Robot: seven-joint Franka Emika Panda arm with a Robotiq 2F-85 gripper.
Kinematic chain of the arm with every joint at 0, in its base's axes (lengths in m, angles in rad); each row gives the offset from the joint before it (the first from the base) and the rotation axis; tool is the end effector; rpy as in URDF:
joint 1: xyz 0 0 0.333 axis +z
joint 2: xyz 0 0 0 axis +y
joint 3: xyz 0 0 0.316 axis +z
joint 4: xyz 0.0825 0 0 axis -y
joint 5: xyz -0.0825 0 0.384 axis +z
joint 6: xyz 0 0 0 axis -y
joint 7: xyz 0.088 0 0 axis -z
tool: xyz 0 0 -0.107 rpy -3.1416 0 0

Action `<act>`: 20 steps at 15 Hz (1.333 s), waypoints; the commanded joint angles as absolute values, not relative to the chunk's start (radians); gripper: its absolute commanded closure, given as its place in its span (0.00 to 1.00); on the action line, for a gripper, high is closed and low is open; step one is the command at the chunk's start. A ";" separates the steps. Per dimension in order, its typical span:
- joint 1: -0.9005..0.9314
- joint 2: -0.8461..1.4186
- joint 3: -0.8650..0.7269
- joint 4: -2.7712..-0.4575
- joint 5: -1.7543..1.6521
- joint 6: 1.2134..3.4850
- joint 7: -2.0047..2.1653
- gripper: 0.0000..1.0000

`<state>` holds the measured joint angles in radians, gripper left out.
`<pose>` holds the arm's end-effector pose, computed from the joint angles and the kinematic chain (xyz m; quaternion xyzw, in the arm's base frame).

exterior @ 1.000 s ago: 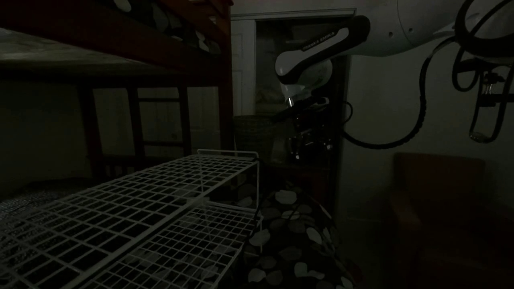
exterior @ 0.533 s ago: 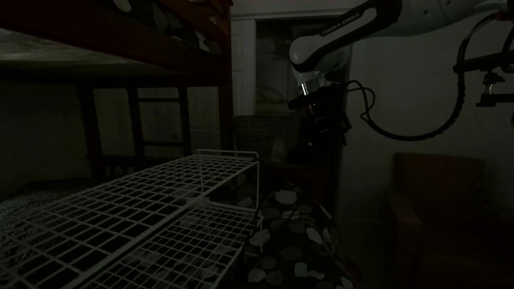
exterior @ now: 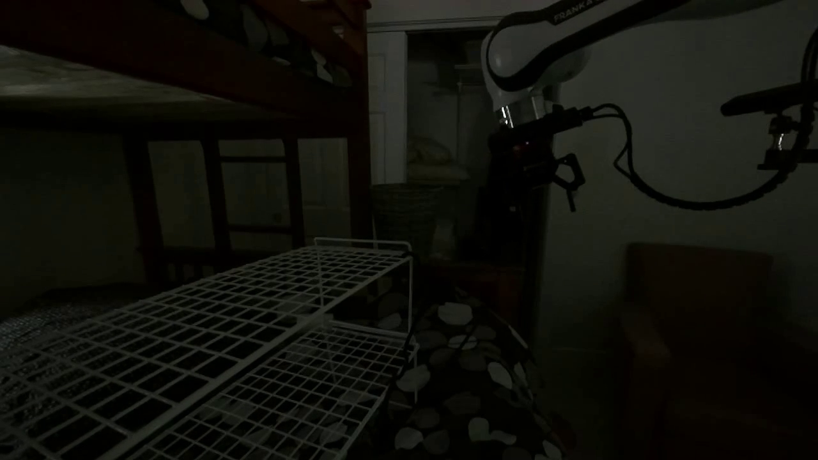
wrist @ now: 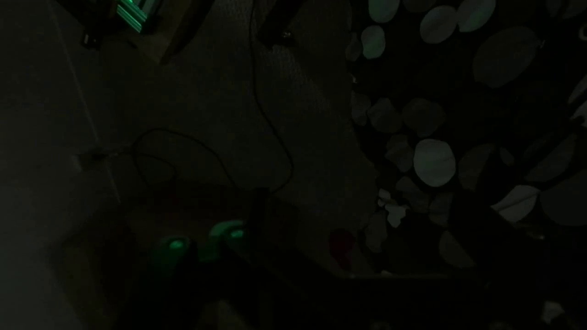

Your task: Hang the coat hanger on the top rack

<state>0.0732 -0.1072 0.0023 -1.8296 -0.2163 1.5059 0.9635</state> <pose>0.5040 0.0140 0.5588 0.8945 -0.4203 -0.0396 0.1470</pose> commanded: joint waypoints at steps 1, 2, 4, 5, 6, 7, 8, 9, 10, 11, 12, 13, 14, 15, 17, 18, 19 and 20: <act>0.052 -0.213 0.031 -1.933 -0.276 1.544 0.904 0.00; 0.051 -0.228 0.039 -1.944 -0.288 1.543 0.900 0.00; 0.050 -0.261 0.056 -1.972 -0.316 1.544 0.887 0.00; 0.051 -0.278 0.066 -1.986 -0.332 1.546 0.882 0.00; 0.052 -0.292 0.078 -1.998 -0.348 1.548 0.885 0.00; 0.043 -0.228 0.074 -1.922 -0.307 1.509 0.899 0.00; 0.043 -0.242 0.083 -1.933 -0.316 1.511 0.898 0.00; 0.044 -0.252 0.089 -1.943 -0.322 1.512 0.898 0.00; 0.044 -0.259 0.092 -1.949 -0.324 1.513 0.898 0.00; 0.043 -0.262 0.092 -1.951 -0.325 1.514 0.898 0.00; 0.043 -0.263 0.092 -1.953 -0.326 1.516 0.898 0.00; 0.043 -0.263 0.092 -1.955 -0.326 1.517 0.898 0.00; 0.042 -0.263 0.092 -1.956 -0.326 1.519 0.898 0.00; 0.042 -0.263 0.092 -1.958 -0.327 1.521 0.898 0.00; 0.041 -0.263 0.092 -1.961 -0.327 1.524 0.898 0.00; 0.041 -0.263 0.092 -1.962 -0.327 1.525 0.898 0.00; 0.041 -0.263 0.092 -1.962 -0.327 1.525 0.898 0.00; 0.041 -0.263 0.092 -1.962 -0.327 1.525 0.898 0.00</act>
